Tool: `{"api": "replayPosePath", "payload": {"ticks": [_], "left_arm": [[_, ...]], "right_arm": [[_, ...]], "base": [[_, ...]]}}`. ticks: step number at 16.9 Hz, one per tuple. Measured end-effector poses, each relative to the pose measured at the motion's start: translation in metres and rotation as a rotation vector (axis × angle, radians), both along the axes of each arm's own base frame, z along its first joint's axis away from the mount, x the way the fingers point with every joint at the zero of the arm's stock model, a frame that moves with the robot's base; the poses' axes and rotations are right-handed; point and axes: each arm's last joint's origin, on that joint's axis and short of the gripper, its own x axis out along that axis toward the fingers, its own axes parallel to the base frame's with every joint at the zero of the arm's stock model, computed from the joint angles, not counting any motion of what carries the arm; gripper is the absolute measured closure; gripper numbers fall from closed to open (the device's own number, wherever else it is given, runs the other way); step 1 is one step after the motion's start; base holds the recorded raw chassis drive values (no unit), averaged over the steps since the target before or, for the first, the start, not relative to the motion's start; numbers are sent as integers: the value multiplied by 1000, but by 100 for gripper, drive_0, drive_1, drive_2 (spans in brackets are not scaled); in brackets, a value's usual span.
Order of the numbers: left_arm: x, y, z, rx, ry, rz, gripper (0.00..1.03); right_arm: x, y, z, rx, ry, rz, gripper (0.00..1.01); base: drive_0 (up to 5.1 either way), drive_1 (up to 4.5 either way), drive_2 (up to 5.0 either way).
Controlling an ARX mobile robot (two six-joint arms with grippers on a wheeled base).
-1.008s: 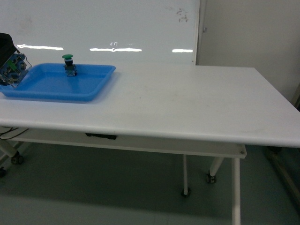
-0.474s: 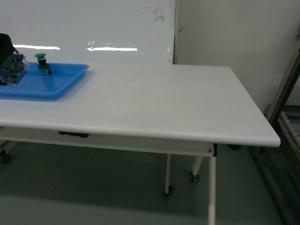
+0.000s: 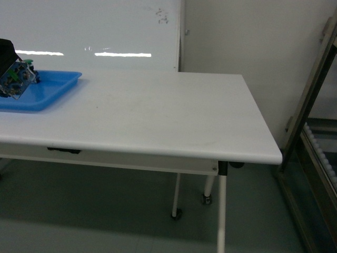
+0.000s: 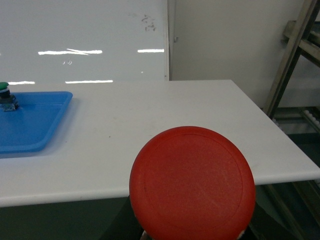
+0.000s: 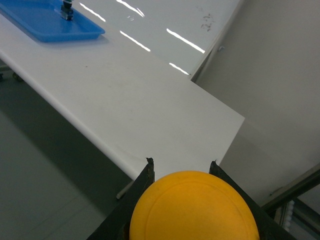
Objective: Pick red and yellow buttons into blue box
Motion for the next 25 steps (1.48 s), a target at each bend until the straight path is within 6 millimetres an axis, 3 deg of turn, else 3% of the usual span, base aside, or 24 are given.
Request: {"api": "replayPosePath", "payload": {"ticks": [25], "left_arm": [[0,0,0,0,0,-3,79]], "right_arm": [[0,0,0,0,0,0,72]], "base": [[459,-259,-192]]}}
